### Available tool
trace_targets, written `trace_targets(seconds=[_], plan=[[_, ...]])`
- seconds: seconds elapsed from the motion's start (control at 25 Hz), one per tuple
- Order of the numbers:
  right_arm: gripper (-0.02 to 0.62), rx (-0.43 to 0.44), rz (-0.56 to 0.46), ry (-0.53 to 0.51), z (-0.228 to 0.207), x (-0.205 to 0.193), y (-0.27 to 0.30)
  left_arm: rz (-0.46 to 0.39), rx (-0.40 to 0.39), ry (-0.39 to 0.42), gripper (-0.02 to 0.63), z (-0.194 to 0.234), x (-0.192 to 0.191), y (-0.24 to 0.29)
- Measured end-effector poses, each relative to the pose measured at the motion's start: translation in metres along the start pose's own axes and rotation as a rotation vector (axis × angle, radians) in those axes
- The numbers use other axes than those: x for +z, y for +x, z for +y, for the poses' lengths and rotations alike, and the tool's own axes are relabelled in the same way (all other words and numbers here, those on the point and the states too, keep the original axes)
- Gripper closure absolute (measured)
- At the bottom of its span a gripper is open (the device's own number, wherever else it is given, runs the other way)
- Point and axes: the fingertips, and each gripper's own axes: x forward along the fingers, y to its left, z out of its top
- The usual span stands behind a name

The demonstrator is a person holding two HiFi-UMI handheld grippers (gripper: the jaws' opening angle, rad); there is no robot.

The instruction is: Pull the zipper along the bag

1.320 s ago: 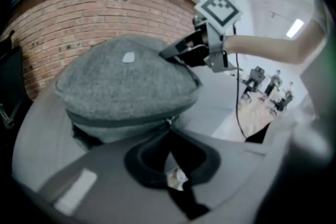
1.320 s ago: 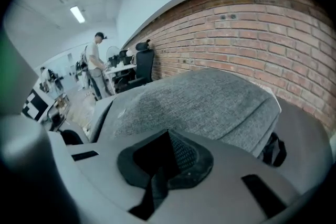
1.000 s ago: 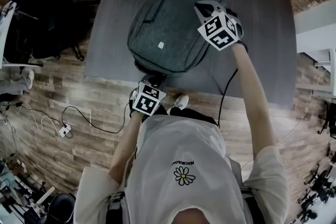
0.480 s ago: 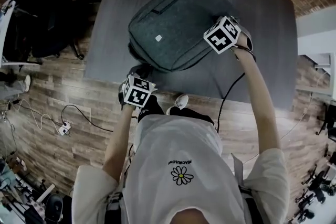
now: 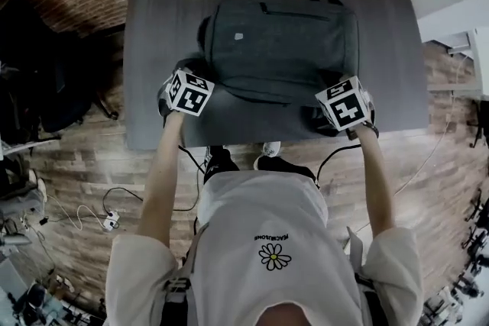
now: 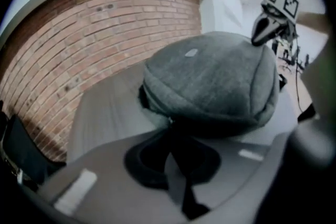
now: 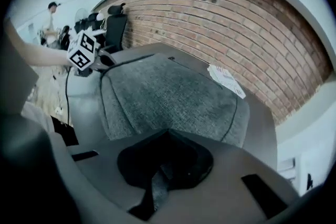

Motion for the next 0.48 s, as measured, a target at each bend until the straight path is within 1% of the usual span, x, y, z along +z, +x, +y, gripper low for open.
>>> trace_targets(seconds=[0.04,0.12,0.16,0.28,0.32,0.36,0.4,0.48], plan=[[0.597,0.016,0.001,0.050,0.002,-0.003,-0.004,-0.005,-0.013,0.029,0.600,0.004,0.007,0.006],[0.595,0.048,-0.011,0.092,0.010,0.004,-0.013,-0.013,-0.044,0.084,0.600,0.009,0.016,0.014],[0.595,0.082,-0.055,0.099,0.020,0.018,-0.018,-0.019,-0.062,0.104,0.600,0.010,0.018,0.015],[0.595,0.267,-0.268,0.139,0.072,0.082,-0.022,-0.047,-0.117,0.128,0.601,0.011,0.021,0.013],[0.595,0.307,-0.301,0.131,0.089,0.098,-0.014,-0.055,-0.138,0.130,0.601,0.010,0.021,0.011],[0.595,0.319,-0.300,0.111,0.102,0.108,0.000,-0.063,-0.160,0.131,0.601,0.008,0.021,0.009],[0.595,0.305,-0.272,0.089,0.110,0.111,0.017,-0.069,-0.183,0.132,0.601,0.006,0.020,0.007],[0.595,0.256,-0.201,0.067,0.113,0.106,0.043,-0.071,-0.232,0.138,0.601,0.000,0.018,0.001]])
